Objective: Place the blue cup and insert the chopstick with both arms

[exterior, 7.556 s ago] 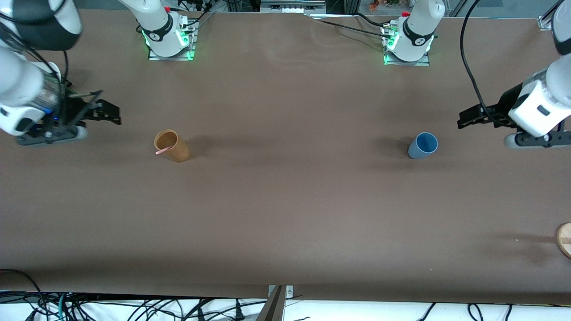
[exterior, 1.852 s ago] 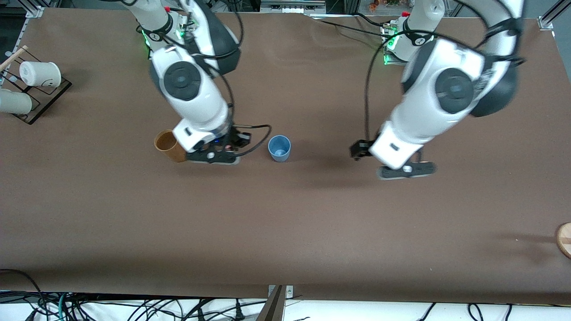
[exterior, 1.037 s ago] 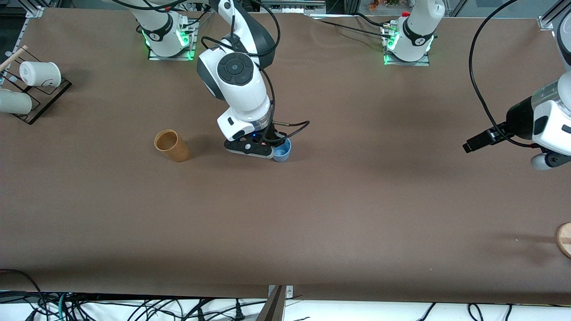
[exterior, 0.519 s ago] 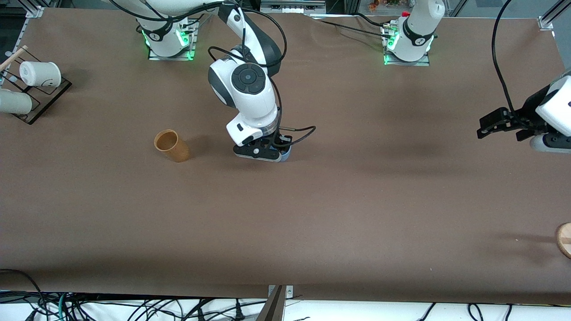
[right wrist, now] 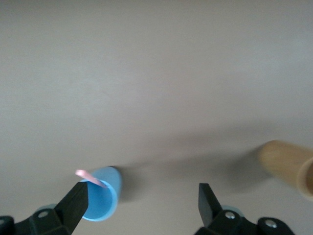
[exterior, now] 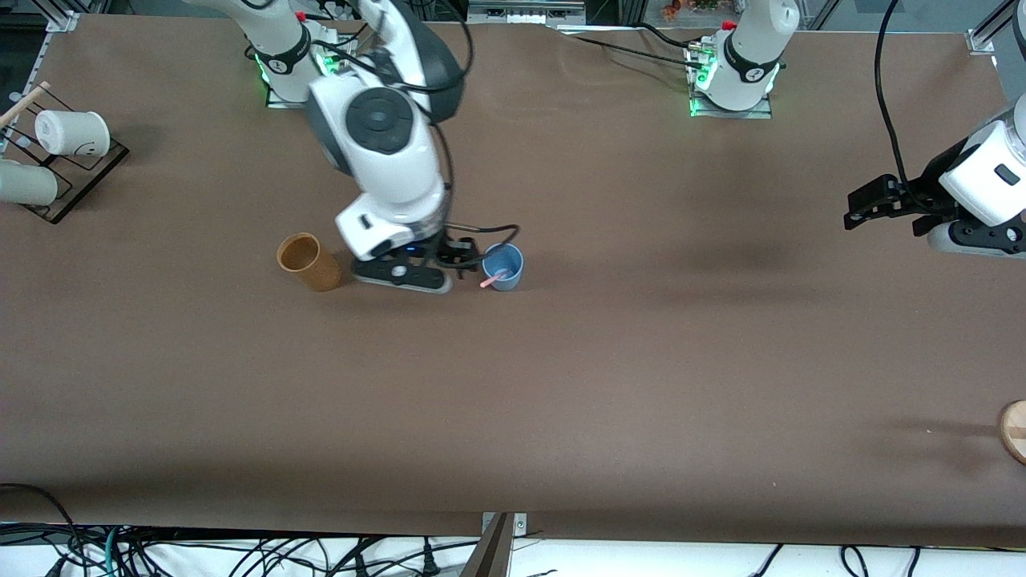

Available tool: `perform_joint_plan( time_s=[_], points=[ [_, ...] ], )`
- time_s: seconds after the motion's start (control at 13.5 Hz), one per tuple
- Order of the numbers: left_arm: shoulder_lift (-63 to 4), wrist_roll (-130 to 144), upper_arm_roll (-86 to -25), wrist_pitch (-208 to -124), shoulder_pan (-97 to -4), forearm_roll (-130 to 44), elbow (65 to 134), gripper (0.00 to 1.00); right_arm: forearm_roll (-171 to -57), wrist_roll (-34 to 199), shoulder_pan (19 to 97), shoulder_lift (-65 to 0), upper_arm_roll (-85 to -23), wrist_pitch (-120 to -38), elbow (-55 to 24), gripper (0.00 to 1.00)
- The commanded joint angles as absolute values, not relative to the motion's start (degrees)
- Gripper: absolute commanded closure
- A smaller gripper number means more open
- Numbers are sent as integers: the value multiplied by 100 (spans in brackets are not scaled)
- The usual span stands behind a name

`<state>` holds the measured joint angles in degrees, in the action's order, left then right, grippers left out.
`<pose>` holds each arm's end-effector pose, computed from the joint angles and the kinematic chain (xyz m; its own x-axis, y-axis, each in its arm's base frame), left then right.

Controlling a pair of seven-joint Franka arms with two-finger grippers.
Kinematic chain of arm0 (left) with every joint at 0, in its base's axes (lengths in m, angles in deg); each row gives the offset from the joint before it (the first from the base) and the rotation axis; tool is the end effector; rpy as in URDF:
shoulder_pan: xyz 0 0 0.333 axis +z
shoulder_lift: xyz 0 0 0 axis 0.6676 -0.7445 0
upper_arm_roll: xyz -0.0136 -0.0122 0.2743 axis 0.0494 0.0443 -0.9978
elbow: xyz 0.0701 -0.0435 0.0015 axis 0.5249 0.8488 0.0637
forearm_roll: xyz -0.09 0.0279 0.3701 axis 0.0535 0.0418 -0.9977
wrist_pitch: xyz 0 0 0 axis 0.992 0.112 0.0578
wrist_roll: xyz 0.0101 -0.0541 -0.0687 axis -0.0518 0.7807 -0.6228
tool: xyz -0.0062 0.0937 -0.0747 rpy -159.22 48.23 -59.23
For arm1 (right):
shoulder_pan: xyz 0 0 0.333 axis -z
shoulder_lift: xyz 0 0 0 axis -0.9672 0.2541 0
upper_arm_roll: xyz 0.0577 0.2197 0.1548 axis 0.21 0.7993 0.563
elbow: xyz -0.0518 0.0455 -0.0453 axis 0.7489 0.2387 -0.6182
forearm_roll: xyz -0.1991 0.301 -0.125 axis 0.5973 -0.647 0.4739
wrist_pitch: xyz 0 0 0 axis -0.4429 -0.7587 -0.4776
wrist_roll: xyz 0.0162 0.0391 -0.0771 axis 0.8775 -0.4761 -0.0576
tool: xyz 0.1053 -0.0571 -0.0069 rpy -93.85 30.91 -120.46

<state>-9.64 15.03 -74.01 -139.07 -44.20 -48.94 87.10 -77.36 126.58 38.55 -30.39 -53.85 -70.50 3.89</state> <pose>0.5675 -0.0254 0.5389 0.9967 -0.0636 -0.0502 -0.0611 -0.9969 0.0494 0.5651 0.3545 0.4193 0.9904 -0.1228 0.0631 -0.1232 -0.9924 0.0027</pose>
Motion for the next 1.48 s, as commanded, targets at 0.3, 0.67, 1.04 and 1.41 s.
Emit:
perform_joint_plan(
  time_s=[0.3,0.67,1.04,1.41],
  points=[
    [-1012,1669,-7409,-13937,-4461,-4996,8632,0,-8693,9722,4635,-4148,-6353,-5241,188,0],
    [-1031,1677,-7427,-13937,-4391,-4970,8614,0,-8087,8526,5978,-5263,-5863,-4833,-698,0],
    [-1066,1669,-7427,-13937,-4417,-4935,8614,0,-7612,7832,6886,-5741,-5316,-5500,-1491,0],
    [-1066,1677,-7418,-13937,-4426,-4953,8614,0,-7576,7795,6904,-5556,-5377,-6169,-1491,0]
  ],
)
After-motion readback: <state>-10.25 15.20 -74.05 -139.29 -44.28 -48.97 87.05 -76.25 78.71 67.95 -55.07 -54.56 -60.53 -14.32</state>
